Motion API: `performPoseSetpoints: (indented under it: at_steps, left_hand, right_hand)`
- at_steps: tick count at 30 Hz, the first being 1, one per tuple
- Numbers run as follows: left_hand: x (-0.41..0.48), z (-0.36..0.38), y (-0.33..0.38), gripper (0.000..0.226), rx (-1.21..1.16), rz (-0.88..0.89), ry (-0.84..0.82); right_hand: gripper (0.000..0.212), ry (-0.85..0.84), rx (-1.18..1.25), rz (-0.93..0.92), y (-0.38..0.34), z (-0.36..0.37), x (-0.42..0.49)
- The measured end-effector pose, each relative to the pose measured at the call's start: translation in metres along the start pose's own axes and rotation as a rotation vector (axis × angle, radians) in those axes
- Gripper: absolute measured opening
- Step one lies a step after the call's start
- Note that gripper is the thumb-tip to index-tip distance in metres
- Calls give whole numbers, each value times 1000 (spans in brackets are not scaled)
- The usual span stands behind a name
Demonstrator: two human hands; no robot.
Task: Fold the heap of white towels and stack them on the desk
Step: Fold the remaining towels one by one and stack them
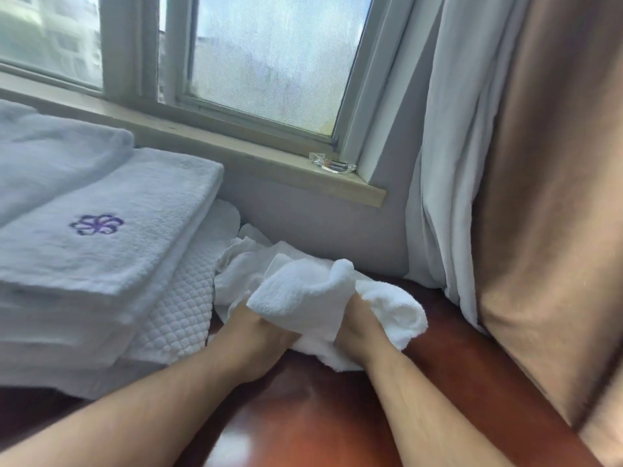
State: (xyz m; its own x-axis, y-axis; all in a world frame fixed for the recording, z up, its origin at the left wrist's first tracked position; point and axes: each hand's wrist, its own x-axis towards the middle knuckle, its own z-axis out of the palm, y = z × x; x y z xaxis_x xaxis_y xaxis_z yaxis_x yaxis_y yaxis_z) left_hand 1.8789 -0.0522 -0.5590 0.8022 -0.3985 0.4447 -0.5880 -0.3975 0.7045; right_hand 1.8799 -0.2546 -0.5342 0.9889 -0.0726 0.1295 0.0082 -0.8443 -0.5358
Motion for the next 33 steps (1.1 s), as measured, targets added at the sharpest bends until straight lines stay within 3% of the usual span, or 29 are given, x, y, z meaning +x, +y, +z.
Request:
performPoseSetpoints:
  at_steps: [2, 3, 5, 8, 11, 15, 20, 23, 27, 28, 31, 33]
  left_hand:
    - [-2, -6, 3, 23, 29, 11, 7]
    - [-4, -10, 5, 30, 126, 12, 3]
    - [-3, -17, 12, 36, 303, 12, 39]
    - [-4, -36, 36, 46, 322, 56, 84]
    - [-13, -60, 63, 47, 349, 110, 59]
    - [-33, -96, 86, 20, 326, 71, 65]
    - [-62, -157, 109, 46, 331, -2, 55]
    - [-88, -184, 112, 57, 504, 36, -51]
    - [-135, -196, 107, 67, 767, -26, -293]
    - [-147, -195, 106, 63, 810, -67, -365]
    - [-177, -185, 103, 44, 826, -237, -577]
    - [-191, -177, 105, 51, 732, -375, -694]
  right_hand:
    - [21, -138, 117, 51, -10, -14, -11]
    - [15, -106, 116, 26, -16, -22, -15]
    - [9, 83, 72, -8, -30, -39, -21]
    - [23, 340, 14, -3, -53, -63, -30]
    - [33, 491, 56, -8, -79, -89, -42]
    - [30, 585, 320, 60, -117, -126, -55]
    - [37, 612, 769, 210, -146, -160, -79]
    - [36, 674, 797, 265, -134, -169, -86]
    - [34, 625, 376, 298, -97, -161, -107]
    - [36, 538, 181, 324, -86, -156, -116]
    - [42, 67, -487, 505, -60, -131, -149]
    - [44, -111, -673, 610, -42, -115, -166]
